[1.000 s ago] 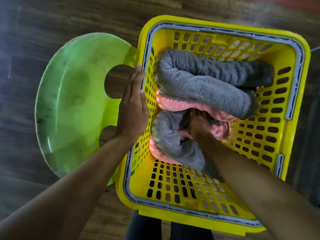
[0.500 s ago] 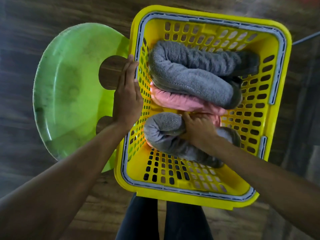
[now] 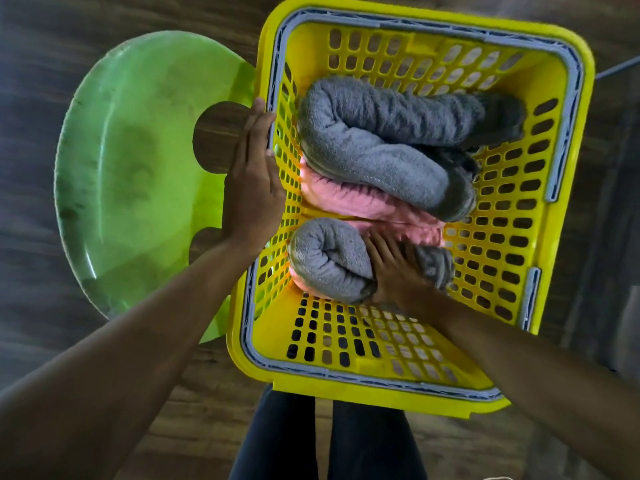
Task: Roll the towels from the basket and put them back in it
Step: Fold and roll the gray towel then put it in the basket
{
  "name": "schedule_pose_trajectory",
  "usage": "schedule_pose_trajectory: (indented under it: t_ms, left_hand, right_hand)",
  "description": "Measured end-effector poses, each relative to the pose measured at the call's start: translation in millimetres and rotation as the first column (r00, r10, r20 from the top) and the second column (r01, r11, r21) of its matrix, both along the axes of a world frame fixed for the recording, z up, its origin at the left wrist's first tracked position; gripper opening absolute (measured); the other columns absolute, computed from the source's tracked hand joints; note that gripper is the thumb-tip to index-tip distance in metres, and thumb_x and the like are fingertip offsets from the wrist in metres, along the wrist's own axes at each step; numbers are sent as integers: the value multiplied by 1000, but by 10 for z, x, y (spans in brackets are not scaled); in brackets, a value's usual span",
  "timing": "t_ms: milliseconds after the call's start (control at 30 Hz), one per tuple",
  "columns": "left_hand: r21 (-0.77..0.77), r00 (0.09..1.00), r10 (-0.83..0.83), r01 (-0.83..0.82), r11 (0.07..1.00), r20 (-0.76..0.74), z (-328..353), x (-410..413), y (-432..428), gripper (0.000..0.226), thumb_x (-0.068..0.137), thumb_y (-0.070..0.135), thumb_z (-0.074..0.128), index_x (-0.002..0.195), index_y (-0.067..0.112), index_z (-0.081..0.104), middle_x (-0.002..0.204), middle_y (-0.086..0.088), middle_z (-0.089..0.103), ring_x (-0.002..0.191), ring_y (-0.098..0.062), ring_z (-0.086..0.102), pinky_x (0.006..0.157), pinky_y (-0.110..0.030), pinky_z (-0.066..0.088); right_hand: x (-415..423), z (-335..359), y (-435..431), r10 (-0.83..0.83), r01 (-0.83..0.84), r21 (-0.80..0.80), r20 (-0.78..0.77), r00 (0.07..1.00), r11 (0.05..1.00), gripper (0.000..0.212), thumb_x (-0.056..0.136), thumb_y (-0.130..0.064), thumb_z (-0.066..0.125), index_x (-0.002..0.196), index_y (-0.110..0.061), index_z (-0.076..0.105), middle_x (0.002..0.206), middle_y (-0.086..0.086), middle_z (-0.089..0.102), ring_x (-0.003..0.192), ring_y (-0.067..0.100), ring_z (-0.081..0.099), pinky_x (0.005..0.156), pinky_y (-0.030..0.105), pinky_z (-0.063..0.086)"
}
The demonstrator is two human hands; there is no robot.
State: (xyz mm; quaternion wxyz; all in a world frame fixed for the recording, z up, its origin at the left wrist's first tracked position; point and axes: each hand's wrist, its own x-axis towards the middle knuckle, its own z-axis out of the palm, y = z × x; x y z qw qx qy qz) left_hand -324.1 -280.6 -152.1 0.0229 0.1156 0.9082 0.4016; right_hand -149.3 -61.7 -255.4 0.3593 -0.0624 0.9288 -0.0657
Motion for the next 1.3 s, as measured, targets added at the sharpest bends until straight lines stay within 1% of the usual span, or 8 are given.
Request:
schedule_pose_trajectory:
  t_ms: [133, 267, 500, 733, 933, 1033, 1133, 1300]
  left_hand:
    - [2, 1000, -14, 14, 1000, -9, -3, 3, 1, 44, 100, 4, 30, 142, 6, 41, 158, -8, 28, 142, -23, 33, 97, -47, 47]
    - [-2, 1000, -11, 11, 1000, -9, -16, 0, -2, 43, 100, 6, 30, 142, 6, 41, 158, -7, 28, 143, -22, 33, 95, -47, 49]
    - [-15, 1000, -17, 16, 1000, -7, 7, 6, 6, 44, 101, 7, 30, 143, 7, 40, 158, -6, 28, 133, -30, 46, 90, -46, 52]
    - [-15, 1000, -14, 14, 1000, -14, 17, -2, 11, 43, 100, 6, 30, 143, 6, 41, 158, -7, 28, 138, -26, 40, 89, -45, 53]
    - [-19, 1000, -17, 16, 1000, -5, 14, 3, 15, 44, 100, 7, 30, 143, 7, 40, 158, -6, 28, 132, -32, 46, 89, -45, 53]
    - [-22, 1000, -20, 20, 1000, -3, 23, -1, 19, 45, 99, 7, 30, 143, 8, 40, 159, -5, 28, 134, -30, 44, 88, -44, 53]
    - [-29, 1000, -12, 12, 1000, -4, 32, 1, 15, 45, 99, 9, 30, 143, 8, 41, 158, -5, 28, 135, -30, 44, 90, -45, 52]
    - [-33, 1000, -10, 9, 999, -6, 27, -6, 10, 45, 99, 10, 30, 143, 9, 40, 159, -3, 27, 133, -30, 46, 91, -47, 51]
  right_hand:
    - [-144, -154, -13, 3, -3, -13, -68, 998, 1000, 129, 52, -85, 64, 146, -1, 34, 142, 22, 45, 129, 40, 43, 108, 58, 31]
    - [-222, -206, -61, -163, 156, -54, -175, 971, 986, 95, 59, -63, 75, 131, -5, 51, 113, 16, 64, 100, 35, 61, 89, 47, 47]
    - [-296, -126, -86, -399, 382, -116, -226, 889, 917, 88, 57, -56, 77, 126, -9, 50, 111, 18, 65, 98, 39, 63, 87, 53, 48]
    - [-287, -184, -185, -568, 550, -145, -177, 804, 823, 81, 62, -62, 67, 124, -15, 41, 112, 18, 63, 101, 39, 60, 88, 56, 47]
    - [-232, -91, -118, -437, 400, -186, -249, 864, 897, 80, 56, -50, 77, 123, -17, 49, 120, 10, 50, 114, 33, 45, 98, 55, 38]
    - [-242, 65, -99, -318, 301, -105, -298, 900, 948, 78, 59, -45, 78, 126, -17, 48, 120, 9, 50, 111, 34, 47, 93, 51, 41]
    - [-236, 264, -18, -197, 163, -119, -392, 899, 979, 79, 63, -54, 76, 127, -16, 48, 116, 5, 54, 103, 30, 49, 87, 45, 41]
    - [-211, 244, 97, 8, -27, -72, -255, 967, 997, 92, 70, -70, 47, 143, -15, 35, 132, 5, 50, 119, 29, 47, 105, 51, 31]
